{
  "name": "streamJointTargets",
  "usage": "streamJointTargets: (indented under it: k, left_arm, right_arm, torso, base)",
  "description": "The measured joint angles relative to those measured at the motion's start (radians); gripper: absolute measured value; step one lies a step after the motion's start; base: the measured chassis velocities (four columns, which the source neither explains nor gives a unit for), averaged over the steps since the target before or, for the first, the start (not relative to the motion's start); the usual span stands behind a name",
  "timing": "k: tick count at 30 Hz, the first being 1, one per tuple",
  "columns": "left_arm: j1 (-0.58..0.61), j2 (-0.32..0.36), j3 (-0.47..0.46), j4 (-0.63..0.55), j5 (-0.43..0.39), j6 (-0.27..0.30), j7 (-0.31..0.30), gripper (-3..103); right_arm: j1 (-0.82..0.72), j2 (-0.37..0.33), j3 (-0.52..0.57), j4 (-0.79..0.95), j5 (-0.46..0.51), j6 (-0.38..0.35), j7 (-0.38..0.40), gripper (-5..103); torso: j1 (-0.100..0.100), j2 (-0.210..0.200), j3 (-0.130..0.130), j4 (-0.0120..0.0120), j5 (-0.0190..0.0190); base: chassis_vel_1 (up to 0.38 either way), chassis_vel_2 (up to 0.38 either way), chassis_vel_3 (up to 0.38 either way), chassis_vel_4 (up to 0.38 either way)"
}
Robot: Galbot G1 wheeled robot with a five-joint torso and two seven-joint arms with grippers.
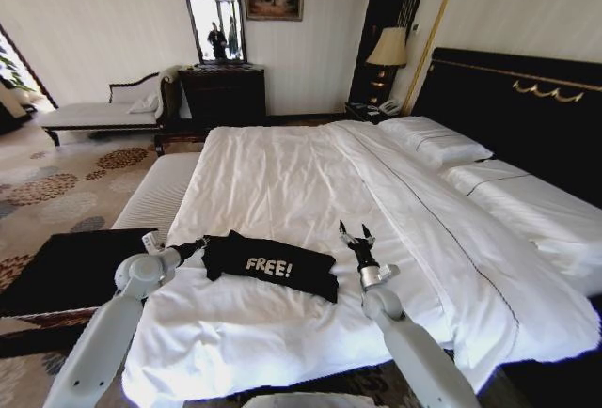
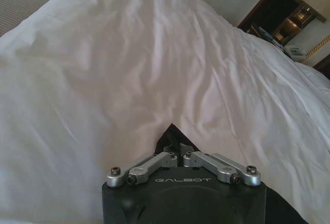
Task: Fold the clothes on the bed and place them into the basket.
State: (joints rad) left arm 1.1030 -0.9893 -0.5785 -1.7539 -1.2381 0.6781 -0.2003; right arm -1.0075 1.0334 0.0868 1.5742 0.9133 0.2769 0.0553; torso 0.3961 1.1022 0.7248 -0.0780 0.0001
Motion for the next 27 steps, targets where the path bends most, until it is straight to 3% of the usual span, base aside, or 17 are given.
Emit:
streamJointTargets:
  k: [6, 11, 14, 20, 21, 25, 27]
  left_arm:
    - [0.015, -0.029, -0.013, -0.033, 0.034, -0.040, 0.011, 0]
    - [-0.011, -0.058, -0.025, -0.025, 0.048, -0.094, 0.038, 0]
    - [-0.066, -0.080, -0.029, -0.009, 0.021, -0.174, 0.055, 0]
    - [-0.139, -0.086, -0.006, 0.020, -0.010, -0.234, 0.083, 0]
    - [-0.139, -0.086, -0.006, 0.020, -0.010, -0.234, 0.083, 0]
    - [-0.153, -0.081, -0.004, 0.036, 0.000, -0.231, 0.092, 0]
    - [-0.145, -0.080, -0.007, 0.036, 0.006, -0.226, 0.091, 0]
  right_arm:
    - [0.104, -0.096, -0.180, 0.018, 0.115, -0.085, 0.031, 100]
    - [0.147, -0.136, -0.288, 0.042, 0.133, -0.114, 0.064, 100]
    - [0.178, -0.147, -0.361, 0.030, 0.097, -0.112, 0.058, 100]
    - [0.195, -0.142, -0.402, 0.000, 0.018, -0.080, 0.013, 100]
    - [0.195, -0.142, -0.402, 0.000, 0.018, -0.080, 0.013, 100]
    - [0.192, -0.155, -0.410, -0.011, -0.177, -0.059, -0.010, 100]
    - [0.191, -0.157, -0.411, -0.012, -0.205, -0.060, -0.007, 100]
  torso:
    - [0.000, 0.000, 0.000, 0.0002, 0.0002]
    - [0.000, 0.000, 0.000, 0.0001, 0.0000]
    - [0.000, 0.000, 0.000, 0.0000, 0.0000]
    - [0.000, 0.000, 0.000, 0.0000, 0.0000]
    - [0.000, 0.000, 0.000, 0.0000, 0.0000]
    - [0.000, 0.000, 0.000, -0.0001, 0.0000]
    - [0.000, 0.000, 0.000, -0.0002, 0.0001]
  base:
    - [0.000, 0.000, 0.000, 0.000]
    - [0.000, 0.000, 0.000, 0.000]
    - [0.000, 0.000, 0.000, 0.000]
    - [0.000, 0.000, 0.000, 0.000]
    - [0.000, 0.000, 0.000, 0.000]
    - [0.000, 0.000, 0.000, 0.000]
    - [0.000, 0.000, 0.000, 0.000]
